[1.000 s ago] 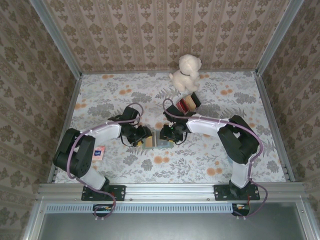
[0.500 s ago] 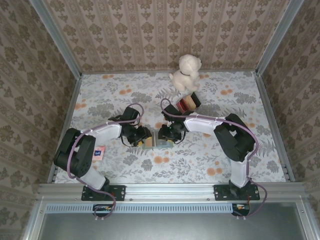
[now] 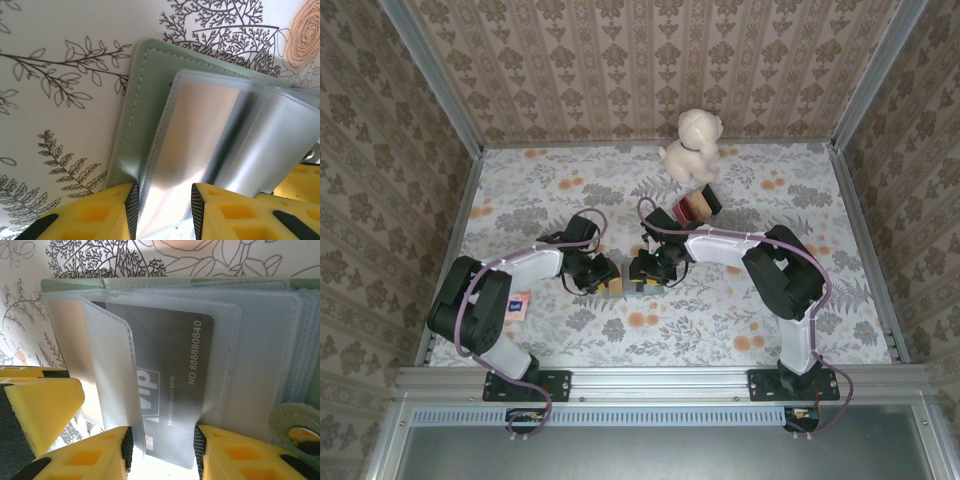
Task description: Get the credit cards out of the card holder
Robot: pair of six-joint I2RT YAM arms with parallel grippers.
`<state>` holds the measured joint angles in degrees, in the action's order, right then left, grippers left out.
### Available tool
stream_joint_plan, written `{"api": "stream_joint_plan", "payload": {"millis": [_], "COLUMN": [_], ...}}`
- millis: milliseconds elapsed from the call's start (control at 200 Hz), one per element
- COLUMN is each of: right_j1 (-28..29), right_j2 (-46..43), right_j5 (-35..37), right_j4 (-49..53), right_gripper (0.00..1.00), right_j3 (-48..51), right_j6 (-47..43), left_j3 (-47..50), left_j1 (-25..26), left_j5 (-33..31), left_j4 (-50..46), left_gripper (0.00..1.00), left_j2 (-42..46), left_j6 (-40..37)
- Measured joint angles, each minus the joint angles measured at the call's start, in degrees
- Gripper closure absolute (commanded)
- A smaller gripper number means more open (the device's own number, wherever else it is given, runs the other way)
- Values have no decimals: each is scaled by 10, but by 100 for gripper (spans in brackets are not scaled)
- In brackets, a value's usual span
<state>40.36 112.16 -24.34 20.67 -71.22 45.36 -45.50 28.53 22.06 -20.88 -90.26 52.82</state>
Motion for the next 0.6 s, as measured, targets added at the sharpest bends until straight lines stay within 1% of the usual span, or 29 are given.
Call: {"api": "stream_joint_plan", "payload": {"millis": [370,600], "right_j1": [0,0], "right_j2": [3,5], "right_j5": [-33,-70], "right_j4": [-30,-62], "right_gripper": [60,60], "right_j3": [-2,-9], "right_j6": [0,1], "left_j3": [0,0], "left_j1": [0,0], "left_j5": [-12,-26], "left_j4": [-28,-40], "left_gripper": [65,66], "left_j2": [29,43], "left_j6": [-6,-6]}}
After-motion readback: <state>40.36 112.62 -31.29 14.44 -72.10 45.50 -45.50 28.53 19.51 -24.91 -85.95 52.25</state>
